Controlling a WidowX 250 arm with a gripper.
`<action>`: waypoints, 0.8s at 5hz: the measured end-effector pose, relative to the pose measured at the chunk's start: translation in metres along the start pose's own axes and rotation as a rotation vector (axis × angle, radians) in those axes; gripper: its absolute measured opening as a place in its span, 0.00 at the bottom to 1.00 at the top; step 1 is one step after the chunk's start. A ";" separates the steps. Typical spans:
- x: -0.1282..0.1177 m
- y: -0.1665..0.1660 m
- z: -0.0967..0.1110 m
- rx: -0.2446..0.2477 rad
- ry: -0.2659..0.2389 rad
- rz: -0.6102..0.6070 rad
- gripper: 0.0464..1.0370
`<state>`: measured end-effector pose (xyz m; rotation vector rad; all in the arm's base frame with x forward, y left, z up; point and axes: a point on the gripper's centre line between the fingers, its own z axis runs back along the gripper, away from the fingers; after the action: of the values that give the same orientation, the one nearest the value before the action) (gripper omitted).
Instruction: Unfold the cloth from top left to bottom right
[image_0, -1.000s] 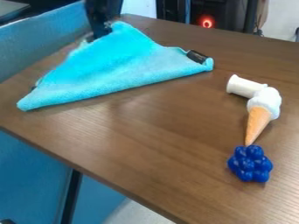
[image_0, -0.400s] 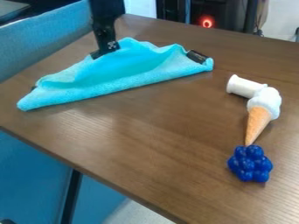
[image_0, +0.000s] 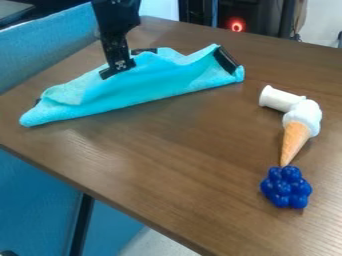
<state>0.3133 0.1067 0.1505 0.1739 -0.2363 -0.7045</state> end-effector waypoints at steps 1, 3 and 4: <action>-0.002 -0.019 0.003 0.008 -0.009 -0.039 0.01; -0.006 -0.047 0.003 -0.005 -0.013 -0.087 0.01; -0.009 -0.055 0.004 -0.011 -0.011 -0.098 0.01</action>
<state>0.2720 0.0709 0.1400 0.1717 -0.2360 -0.8037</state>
